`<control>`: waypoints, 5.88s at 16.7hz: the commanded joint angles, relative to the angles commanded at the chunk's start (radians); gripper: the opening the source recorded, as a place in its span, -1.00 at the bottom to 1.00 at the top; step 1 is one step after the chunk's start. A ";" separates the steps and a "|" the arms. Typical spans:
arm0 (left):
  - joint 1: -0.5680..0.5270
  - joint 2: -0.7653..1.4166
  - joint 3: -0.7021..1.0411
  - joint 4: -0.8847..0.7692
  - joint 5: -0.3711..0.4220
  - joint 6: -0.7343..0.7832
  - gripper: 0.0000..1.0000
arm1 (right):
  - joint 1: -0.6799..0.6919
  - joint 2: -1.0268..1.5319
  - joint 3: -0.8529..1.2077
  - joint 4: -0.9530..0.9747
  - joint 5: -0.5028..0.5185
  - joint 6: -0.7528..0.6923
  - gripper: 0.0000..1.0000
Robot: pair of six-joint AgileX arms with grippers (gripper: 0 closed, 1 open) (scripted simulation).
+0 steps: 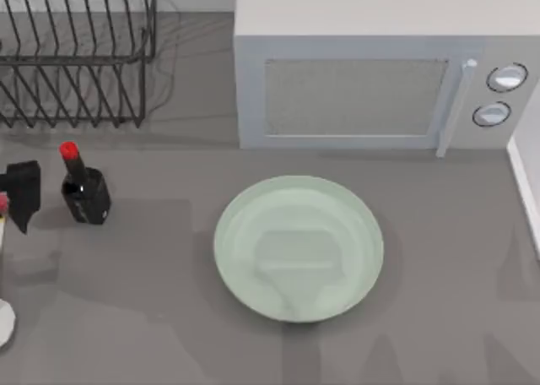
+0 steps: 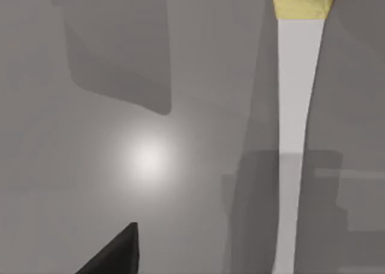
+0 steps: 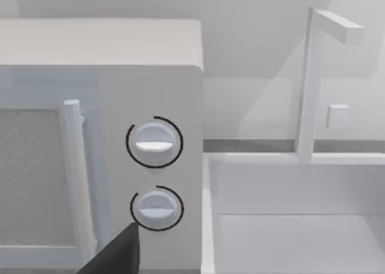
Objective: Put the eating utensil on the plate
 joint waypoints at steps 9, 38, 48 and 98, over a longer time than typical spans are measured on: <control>0.000 0.154 -0.076 0.226 0.001 0.002 1.00 | 0.000 0.000 0.000 0.000 0.000 0.000 1.00; 0.002 0.071 -0.066 0.113 0.000 -0.001 -1.00 | 0.000 0.000 0.000 0.000 0.000 0.000 1.00; -0.006 -0.054 0.144 -0.209 0.003 -0.002 -1.00 | 0.000 0.000 0.000 0.000 0.000 0.000 1.00; -0.929 0.388 0.647 -0.268 0.025 0.932 -1.00 | 0.000 0.000 0.000 0.000 0.000 0.000 1.00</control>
